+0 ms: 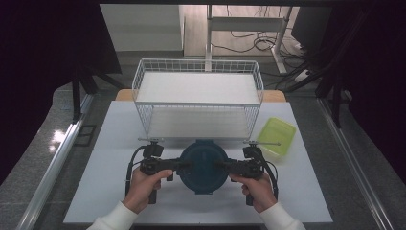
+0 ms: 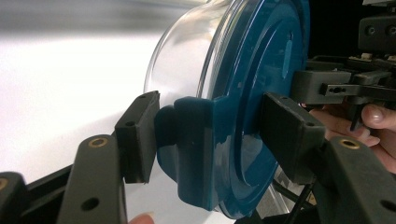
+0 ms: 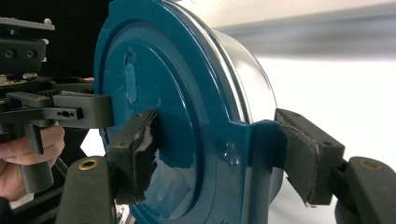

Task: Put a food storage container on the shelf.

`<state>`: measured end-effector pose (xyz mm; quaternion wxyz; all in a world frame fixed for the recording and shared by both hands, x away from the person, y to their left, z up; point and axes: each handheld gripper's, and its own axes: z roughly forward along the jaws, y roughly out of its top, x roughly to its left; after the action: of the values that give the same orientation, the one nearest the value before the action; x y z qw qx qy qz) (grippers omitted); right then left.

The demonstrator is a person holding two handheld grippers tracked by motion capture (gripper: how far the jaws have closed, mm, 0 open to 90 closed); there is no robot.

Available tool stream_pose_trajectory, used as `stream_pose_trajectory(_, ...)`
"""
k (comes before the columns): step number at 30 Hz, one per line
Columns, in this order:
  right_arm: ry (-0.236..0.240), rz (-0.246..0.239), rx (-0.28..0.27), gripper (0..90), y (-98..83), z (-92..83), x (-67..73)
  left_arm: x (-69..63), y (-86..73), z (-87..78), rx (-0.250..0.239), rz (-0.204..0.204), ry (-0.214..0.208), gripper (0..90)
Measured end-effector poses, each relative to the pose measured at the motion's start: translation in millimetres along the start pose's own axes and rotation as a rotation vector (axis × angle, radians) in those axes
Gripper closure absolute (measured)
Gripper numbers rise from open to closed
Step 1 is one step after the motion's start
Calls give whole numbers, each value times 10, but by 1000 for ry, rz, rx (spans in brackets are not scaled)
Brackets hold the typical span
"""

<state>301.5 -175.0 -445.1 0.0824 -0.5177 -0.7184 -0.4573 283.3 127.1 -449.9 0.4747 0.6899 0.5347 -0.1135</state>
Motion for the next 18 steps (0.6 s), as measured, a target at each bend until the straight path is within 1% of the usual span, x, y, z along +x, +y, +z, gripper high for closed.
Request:
stream_pose_trajectory(8,1,-25,-23,321,198,-54,94,-80,179,-97,-31,15,2,397)
stream_pose_trajectory(18,-1,-56,-46,321,450,-132,213,-179,415,-207,-51,40,1,397)
